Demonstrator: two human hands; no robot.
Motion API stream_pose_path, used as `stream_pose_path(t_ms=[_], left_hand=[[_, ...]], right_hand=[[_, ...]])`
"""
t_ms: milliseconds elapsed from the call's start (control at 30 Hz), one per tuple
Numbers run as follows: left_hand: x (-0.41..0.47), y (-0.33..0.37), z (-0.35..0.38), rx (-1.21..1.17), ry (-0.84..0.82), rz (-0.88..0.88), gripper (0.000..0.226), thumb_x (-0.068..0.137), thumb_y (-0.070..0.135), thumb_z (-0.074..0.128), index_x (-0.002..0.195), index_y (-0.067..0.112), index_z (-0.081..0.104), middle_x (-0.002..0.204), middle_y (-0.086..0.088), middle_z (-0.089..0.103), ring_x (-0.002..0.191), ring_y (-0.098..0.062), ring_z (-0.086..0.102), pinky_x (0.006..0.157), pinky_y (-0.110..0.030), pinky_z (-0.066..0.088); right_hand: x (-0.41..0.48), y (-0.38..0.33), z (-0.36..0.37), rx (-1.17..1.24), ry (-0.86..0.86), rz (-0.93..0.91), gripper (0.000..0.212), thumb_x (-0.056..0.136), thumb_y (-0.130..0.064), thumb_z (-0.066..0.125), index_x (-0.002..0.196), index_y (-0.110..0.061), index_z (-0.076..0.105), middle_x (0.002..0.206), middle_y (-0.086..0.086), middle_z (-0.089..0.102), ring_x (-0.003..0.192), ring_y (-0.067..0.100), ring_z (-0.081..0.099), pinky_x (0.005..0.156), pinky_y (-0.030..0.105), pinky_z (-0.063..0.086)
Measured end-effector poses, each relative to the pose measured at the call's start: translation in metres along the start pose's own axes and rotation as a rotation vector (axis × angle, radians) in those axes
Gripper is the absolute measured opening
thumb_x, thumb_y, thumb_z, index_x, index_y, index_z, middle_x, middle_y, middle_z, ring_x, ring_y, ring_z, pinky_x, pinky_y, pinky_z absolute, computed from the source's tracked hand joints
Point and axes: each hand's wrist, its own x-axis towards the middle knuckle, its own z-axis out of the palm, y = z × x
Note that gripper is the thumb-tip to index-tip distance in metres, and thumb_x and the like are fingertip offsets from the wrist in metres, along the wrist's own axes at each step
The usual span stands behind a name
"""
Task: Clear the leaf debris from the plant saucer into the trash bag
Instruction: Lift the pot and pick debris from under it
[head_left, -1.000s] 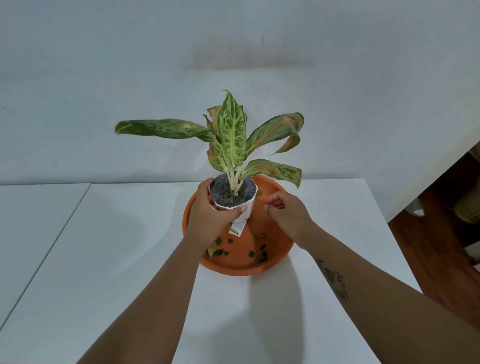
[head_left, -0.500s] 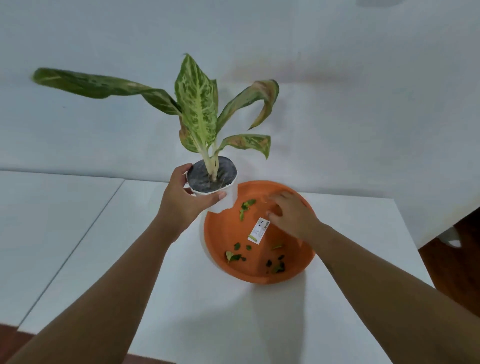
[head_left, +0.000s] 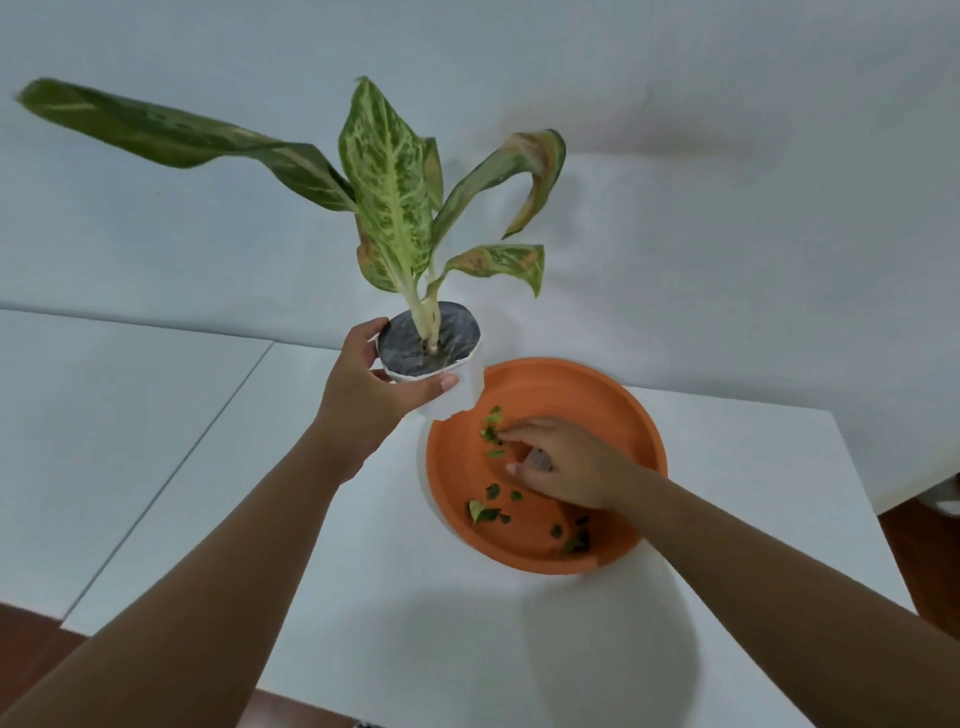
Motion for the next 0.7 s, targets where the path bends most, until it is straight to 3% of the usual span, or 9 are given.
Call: stream_pose_path(t_ms=[67, 200, 333, 433, 533, 600, 700], left_hand=[[0.002, -0.001, 0.001, -0.008, -0.002, -0.015, 0.094, 0.054, 0.036, 0.095, 0.133, 0.032, 0.043, 0.126, 0.015, 0.059, 0.109, -0.012, 0.063, 0.084, -0.025, 0.053], [0.005, 0.0, 0.004, -0.009, -0.004, -0.033, 0.095, 0.055, 0.032, 0.095, 0.134, 0.031, 0.042, 0.126, 0.015, 0.059, 0.106, -0.008, 0.064, 0.079, -0.022, 0.053], [0.007, -0.001, 0.005, -0.007, -0.006, -0.039, 0.093, 0.058, 0.029, 0.094, 0.135, 0.029, 0.042, 0.125, 0.014, 0.059, 0.104, -0.006, 0.065, 0.076, -0.021, 0.052], [0.006, -0.002, 0.007, 0.008, -0.02, -0.031, 0.095, 0.057, 0.031, 0.094, 0.137, 0.029, 0.041, 0.124, 0.015, 0.059, 0.105, -0.008, 0.064, 0.079, -0.022, 0.053], [0.006, -0.003, 0.011, 0.024, -0.023, -0.014, 0.094, 0.058, 0.032, 0.094, 0.136, 0.029, 0.041, 0.124, 0.014, 0.058, 0.104, -0.008, 0.064, 0.079, -0.019, 0.052], [0.007, -0.005, 0.014, 0.021, -0.031, -0.014, 0.095, 0.058, 0.034, 0.094, 0.137, 0.028, 0.041, 0.126, 0.013, 0.058, 0.105, -0.009, 0.064, 0.08, -0.02, 0.053], [0.009, -0.007, 0.017, 0.021, -0.041, -0.016, 0.097, 0.057, 0.035, 0.094, 0.137, 0.028, 0.04, 0.128, 0.012, 0.058, 0.107, -0.012, 0.064, 0.084, -0.024, 0.056]], right_hand=[[0.007, 0.007, -0.006, -0.035, 0.064, 0.029, 0.052, 0.09, -0.048, 0.05, 0.139, -0.03, 0.046, 0.146, -0.009, 0.043, 0.136, 0.013, 0.035, 0.108, 0.027, 0.028], [0.033, 0.014, 0.001, -0.122, -0.023, 0.113, 0.065, 0.091, -0.054, 0.044, 0.15, -0.031, 0.026, 0.16, -0.007, 0.019, 0.149, 0.019, 0.006, 0.121, 0.041, 0.011], [0.039, 0.001, 0.015, -0.12, -0.143, 0.008, 0.059, 0.097, -0.048, 0.037, 0.151, -0.03, 0.024, 0.161, -0.004, 0.018, 0.149, 0.019, 0.005, 0.12, 0.04, 0.001], [0.012, -0.004, 0.017, -0.116, -0.196, -0.094, 0.056, 0.097, -0.044, 0.039, 0.149, -0.026, 0.03, 0.159, -0.005, 0.024, 0.149, 0.015, 0.009, 0.122, 0.038, 0.005], [-0.019, -0.001, 0.009, -0.078, -0.161, -0.195, 0.052, 0.094, -0.043, 0.046, 0.144, -0.028, 0.041, 0.152, -0.008, 0.038, 0.144, 0.006, 0.023, 0.119, 0.03, 0.021], [-0.026, 0.006, -0.001, -0.012, -0.04, -0.133, 0.05, 0.093, -0.043, 0.049, 0.142, -0.034, 0.042, 0.15, -0.011, 0.04, 0.142, 0.004, 0.027, 0.116, 0.027, 0.022], [-0.013, 0.022, -0.007, -0.059, 0.03, 0.119, 0.058, 0.094, -0.048, 0.044, 0.148, -0.035, 0.028, 0.158, -0.007, 0.026, 0.148, 0.014, 0.011, 0.12, 0.037, 0.01]])
